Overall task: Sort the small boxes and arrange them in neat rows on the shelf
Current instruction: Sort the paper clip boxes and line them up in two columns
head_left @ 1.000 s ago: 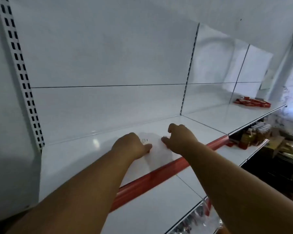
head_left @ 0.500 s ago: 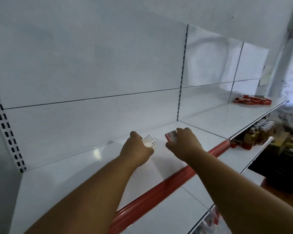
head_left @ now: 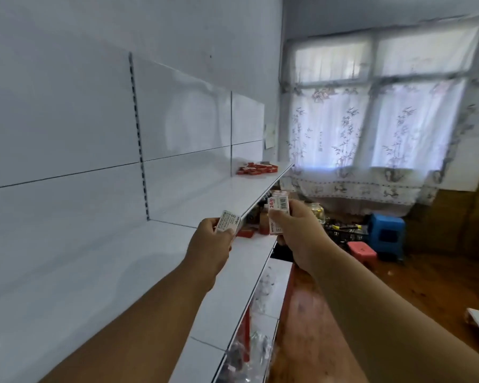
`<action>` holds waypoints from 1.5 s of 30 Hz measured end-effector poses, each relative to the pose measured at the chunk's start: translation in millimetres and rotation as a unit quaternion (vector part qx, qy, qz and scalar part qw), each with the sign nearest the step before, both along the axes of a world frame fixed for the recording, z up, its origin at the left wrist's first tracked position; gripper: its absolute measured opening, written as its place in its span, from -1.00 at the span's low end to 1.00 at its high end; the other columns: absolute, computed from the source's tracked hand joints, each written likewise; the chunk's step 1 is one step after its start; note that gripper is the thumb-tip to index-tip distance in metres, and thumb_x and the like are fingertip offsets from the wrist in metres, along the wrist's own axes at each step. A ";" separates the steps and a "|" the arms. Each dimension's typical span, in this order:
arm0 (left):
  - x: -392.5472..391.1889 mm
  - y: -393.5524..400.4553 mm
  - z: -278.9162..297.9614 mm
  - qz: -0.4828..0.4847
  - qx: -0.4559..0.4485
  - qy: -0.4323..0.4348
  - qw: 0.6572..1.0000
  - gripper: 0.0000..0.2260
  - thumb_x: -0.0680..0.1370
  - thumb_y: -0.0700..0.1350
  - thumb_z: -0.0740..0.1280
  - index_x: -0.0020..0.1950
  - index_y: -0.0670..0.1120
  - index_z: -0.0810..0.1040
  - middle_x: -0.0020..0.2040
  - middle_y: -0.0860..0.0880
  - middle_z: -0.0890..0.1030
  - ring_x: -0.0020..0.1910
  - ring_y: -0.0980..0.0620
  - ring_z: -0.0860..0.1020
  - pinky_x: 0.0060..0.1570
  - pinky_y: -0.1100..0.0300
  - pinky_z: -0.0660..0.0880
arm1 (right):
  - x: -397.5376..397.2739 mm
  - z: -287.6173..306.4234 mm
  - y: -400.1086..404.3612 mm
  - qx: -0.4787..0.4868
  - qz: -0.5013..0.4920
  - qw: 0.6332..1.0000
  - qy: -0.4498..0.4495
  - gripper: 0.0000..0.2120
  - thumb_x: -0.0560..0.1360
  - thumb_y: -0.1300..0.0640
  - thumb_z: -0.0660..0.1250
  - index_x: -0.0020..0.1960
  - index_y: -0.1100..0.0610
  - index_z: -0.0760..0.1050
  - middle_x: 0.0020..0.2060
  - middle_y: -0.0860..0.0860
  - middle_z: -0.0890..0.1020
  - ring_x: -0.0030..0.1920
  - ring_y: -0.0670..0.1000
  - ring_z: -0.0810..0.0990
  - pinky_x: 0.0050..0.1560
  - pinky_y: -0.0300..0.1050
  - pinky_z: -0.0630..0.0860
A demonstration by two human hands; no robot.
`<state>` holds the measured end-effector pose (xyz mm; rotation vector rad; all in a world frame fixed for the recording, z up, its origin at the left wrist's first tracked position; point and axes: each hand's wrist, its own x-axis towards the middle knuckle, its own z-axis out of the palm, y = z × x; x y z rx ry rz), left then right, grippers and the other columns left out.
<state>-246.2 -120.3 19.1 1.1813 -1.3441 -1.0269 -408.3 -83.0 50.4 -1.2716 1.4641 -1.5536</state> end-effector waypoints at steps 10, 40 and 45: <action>-218.4 -84.9 -14.9 -0.103 0.032 0.022 0.994 -0.76 0.58 -0.20 0.30 0.24 -0.06 0.46 0.10 -0.10 0.61 -0.07 -0.03 0.62 -0.23 0.15 0.56 | -212.1 -15.4 -67.9 0.023 -0.074 0.997 0.017 -0.85 0.59 0.16 0.29 0.15 0.02 0.50 -0.04 0.00 0.67 -0.06 0.04 0.67 -0.07 -0.01 0.67; -691.1 -588.6 -49.9 -0.121 0.045 0.049 0.990 -0.78 0.58 -0.22 0.35 0.04 0.12 0.48 0.06 0.00 0.65 0.01 0.02 0.65 -0.04 0.02 0.66 | -680.8 -68.4 -565.4 0.047 -0.096 0.993 -0.043 -0.74 0.57 0.26 0.30 0.20 0.02 0.41 -0.04 0.01 0.68 -0.10 0.02 0.68 -0.17 -0.10 0.59; -739.3 -669.8 -37.1 -0.077 0.044 0.042 0.995 -0.78 0.59 -0.20 0.34 0.08 0.13 0.46 0.08 0.04 0.63 0.04 0.06 0.63 -0.02 0.10 0.65 | -730.3 -57.5 -668.2 0.053 -0.030 0.996 -0.064 -0.73 0.55 0.27 0.33 0.18 0.00 0.42 -0.06 0.00 0.68 -0.21 -0.10 0.69 -0.25 -0.21 0.58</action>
